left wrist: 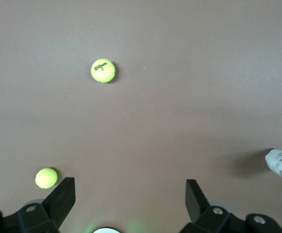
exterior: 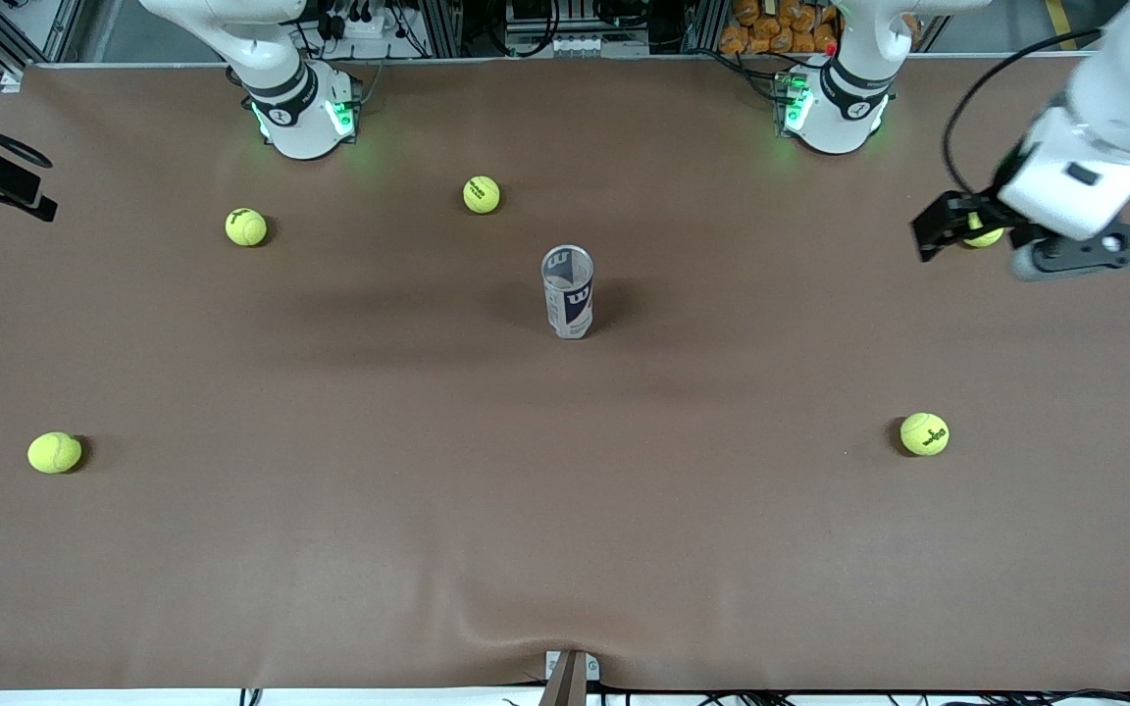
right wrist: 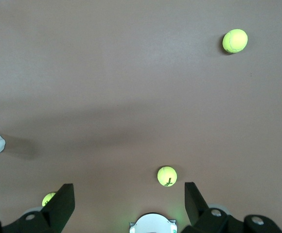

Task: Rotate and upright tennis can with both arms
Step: 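Open the left gripper and draw it back from the can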

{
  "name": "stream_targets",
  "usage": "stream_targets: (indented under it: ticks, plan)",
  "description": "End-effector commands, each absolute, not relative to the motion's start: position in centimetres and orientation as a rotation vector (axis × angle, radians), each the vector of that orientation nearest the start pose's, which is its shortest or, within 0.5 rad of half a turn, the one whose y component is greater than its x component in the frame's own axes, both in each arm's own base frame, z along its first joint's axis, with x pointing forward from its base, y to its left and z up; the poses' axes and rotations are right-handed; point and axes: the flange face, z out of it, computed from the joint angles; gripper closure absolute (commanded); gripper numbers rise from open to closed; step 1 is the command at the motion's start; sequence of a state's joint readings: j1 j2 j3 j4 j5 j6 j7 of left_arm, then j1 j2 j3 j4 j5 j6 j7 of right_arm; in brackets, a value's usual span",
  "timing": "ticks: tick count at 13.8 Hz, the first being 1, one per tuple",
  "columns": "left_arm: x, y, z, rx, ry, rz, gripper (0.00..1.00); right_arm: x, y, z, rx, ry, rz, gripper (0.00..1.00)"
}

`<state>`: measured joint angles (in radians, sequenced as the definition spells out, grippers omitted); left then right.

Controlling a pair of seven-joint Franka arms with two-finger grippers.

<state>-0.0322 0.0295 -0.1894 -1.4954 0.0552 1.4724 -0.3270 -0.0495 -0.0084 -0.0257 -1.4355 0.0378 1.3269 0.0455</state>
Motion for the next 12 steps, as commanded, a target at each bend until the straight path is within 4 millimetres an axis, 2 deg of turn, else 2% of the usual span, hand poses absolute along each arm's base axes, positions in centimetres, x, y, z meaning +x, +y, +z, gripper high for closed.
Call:
stream_targets:
  ticks: [1,2,3,6,8,9,10,12]
  plan:
    - [51.6,-9.5,63.4,-3.077,-0.154,0.008,0.00,52.1,-3.6,67.6,-3.089,0.188,0.151,0.00]
    - [51.4,-7.9,62.9,-3.083,-0.120,-0.020,0.00,52.1,-3.6,67.7,-3.089,0.188,0.149,0.00]
    - [50.9,-7.2,62.4,-3.092,-0.115,-0.037,0.00,52.1,-3.6,67.7,-3.089,0.188,0.149,0.00]
    - [49.9,-6.9,62.5,-3.092,-0.111,-0.076,0.00,52.1,-3.6,67.7,-3.089,0.188,0.149,0.00]
    - [49.8,-6.0,63.3,-3.090,-0.133,-0.082,0.00,52.1,-3.6,67.6,-3.089,0.188,0.151,0.00]
    - [50.0,-5.4,64.5,-3.094,-0.150,-0.112,0.00,52.1,-3.6,67.7,-3.089,0.188,0.149,0.00]
    - [50.1,-5.4,65.5,-3.094,-0.150,-0.114,0.00,52.1,-3.5,67.7,-3.089,0.188,0.151,0.00]
    - [50.5,-5.2,66.2,-3.099,-0.155,-0.095,0.00,52.1,-3.5,67.7,-3.089,0.186,0.151,0.00]
